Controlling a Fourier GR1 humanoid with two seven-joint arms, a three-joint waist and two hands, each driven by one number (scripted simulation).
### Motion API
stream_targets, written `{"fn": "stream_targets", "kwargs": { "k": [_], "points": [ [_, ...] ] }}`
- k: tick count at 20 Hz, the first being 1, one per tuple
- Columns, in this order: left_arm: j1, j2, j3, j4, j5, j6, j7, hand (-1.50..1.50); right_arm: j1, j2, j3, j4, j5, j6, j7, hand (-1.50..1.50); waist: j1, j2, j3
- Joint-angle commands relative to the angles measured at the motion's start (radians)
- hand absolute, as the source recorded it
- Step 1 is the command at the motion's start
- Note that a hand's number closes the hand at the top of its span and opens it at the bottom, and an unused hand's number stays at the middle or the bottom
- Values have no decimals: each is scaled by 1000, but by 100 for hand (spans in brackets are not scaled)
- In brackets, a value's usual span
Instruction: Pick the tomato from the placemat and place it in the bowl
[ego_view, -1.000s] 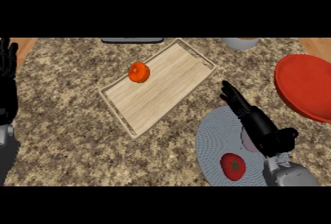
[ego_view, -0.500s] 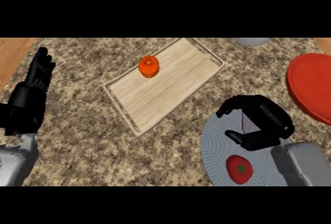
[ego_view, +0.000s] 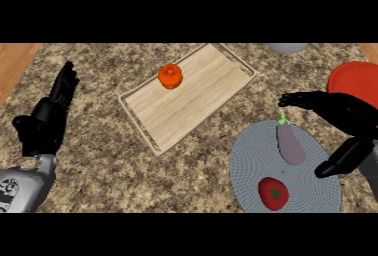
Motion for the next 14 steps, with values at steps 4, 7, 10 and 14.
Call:
{"fn": "stream_targets", "kwargs": {
  "k": [4, 7, 10, 14],
  "points": [
    [0, -17, -17, -5, -29, 20, 14, 0, -89, -128, 80, -89, 221, 172, -191, -150, 1, -8, -2],
    [-11, -12, -15, 16, -33, 7, 14, 0, -139, -137, 150, -138, 340, 95, -209, -150, 4, -7, -4],
    [-25, -13, -3, 16, -31, 14, 35, 0, -130, -158, 257, -215, 440, 55, -242, -150, -6, -11, -4],
    [-65, -23, 8, 66, -31, 2, 34, 0, -148, -183, 370, -222, 513, 17, -313, -150, -18, -8, -6]
  ]
}}
